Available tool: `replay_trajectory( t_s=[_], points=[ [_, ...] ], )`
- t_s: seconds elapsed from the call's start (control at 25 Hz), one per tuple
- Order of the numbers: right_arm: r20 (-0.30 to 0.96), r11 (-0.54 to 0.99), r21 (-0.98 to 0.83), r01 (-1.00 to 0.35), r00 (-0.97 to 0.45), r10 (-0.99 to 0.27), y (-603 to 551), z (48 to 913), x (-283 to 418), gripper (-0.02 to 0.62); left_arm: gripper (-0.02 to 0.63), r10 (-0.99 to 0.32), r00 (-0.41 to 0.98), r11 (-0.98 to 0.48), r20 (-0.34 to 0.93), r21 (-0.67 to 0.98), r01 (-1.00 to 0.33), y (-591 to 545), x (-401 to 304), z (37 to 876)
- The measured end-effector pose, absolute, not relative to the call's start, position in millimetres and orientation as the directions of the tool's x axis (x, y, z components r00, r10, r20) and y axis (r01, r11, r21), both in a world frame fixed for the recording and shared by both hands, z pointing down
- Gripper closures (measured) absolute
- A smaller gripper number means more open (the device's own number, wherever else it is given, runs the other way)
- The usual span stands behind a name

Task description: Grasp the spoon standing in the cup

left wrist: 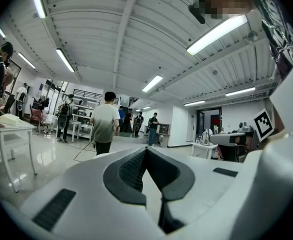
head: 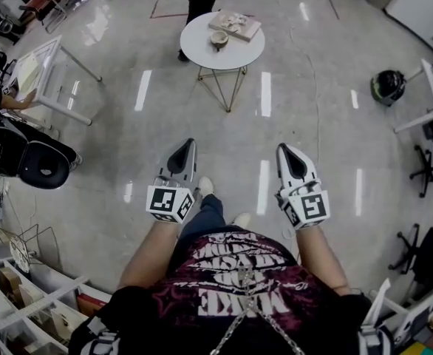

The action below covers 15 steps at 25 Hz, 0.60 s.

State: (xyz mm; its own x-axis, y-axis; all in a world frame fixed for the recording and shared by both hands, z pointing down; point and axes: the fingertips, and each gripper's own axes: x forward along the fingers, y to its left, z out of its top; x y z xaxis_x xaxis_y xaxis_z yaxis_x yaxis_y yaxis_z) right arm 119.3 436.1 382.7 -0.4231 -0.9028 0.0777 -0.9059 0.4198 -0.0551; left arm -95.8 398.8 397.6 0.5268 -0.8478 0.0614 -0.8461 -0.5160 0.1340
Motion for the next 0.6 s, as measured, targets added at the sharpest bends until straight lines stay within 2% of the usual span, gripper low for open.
replay_trajectory(
  t_s=[0.24,0.44,0.6],
  points=[
    [0.090,0.408,-0.063,-0.911,-0.412,-0.907,403.9,386.8,107.3,0.566,0.581,-0.842,0.535,-0.521,0.073,0.153,-0.840,364.1,-108.4,404.0],
    [0.120,0.420,-0.057,-0.906,-0.424,-0.898,382.9,390.9,96.0,0.565,0.581,-0.759,0.642,-0.630,0.112,0.123,-0.767,350.6,-84.0,415.6],
    [0.106,0.404,-0.057,-0.913,-0.408,-0.907,362.9,387.5,91.4,0.565,0.581,-0.789,0.611,-0.597,0.069,0.152,-0.788,321.9,-96.5,401.6]
  ],
)
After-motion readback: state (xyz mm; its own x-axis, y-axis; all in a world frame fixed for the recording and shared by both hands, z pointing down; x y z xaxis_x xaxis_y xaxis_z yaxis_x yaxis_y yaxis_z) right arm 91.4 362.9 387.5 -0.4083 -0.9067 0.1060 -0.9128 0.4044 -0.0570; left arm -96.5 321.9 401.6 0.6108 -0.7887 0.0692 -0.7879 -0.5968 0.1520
